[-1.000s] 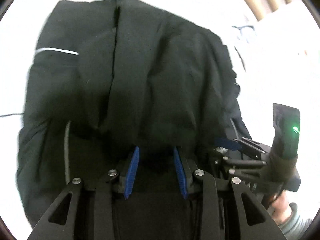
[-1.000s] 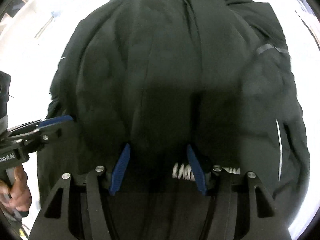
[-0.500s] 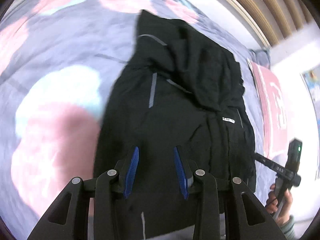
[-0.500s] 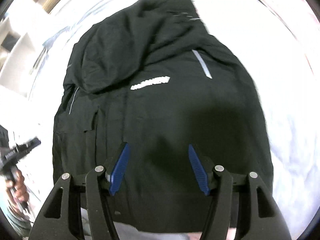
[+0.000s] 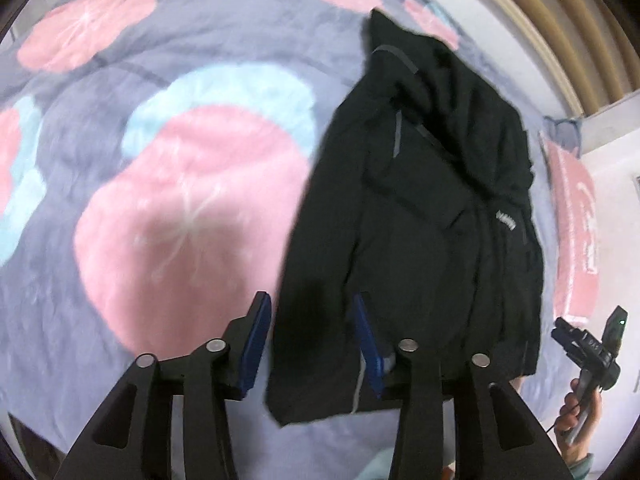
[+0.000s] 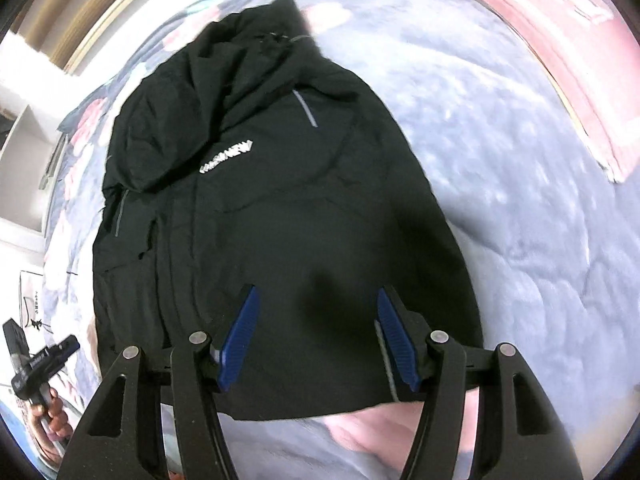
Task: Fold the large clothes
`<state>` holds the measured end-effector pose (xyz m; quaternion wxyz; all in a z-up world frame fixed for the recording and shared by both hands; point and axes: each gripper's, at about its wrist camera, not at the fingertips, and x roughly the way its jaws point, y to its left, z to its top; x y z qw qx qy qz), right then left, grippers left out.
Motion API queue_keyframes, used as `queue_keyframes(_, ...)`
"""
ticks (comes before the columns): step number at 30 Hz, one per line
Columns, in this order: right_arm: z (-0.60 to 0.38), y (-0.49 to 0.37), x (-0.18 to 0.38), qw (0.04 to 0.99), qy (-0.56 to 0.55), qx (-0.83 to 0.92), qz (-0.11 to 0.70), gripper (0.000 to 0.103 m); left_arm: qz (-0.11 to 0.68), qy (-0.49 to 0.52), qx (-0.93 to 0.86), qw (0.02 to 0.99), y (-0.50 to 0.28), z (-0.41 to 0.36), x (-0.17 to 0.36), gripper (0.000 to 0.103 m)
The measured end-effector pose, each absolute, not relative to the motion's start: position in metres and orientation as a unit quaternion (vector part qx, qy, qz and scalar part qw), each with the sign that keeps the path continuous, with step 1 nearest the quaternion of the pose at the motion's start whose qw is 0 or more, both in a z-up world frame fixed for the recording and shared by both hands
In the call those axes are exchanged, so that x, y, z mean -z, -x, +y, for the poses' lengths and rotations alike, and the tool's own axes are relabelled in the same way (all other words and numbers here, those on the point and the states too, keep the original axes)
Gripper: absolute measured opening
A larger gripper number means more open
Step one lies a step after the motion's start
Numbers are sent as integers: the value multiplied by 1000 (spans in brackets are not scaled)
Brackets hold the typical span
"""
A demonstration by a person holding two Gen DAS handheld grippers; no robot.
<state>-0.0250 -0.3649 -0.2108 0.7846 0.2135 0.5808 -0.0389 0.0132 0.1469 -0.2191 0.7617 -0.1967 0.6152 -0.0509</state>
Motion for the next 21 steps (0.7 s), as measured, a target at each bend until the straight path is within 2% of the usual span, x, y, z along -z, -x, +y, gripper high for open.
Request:
queue_keyframes(10,-392,50,227,777,-197,89,591,65,664,230,78,707,13,148,264,47)
queue_keyframes(15,-421,70,227,774,-191,123,591,65,649,309,100,688,15,154,286,47)
queue_keyframes(21,-458,86,248,749,-263,125,595,66,648,317,98,686,14,151,295,49)
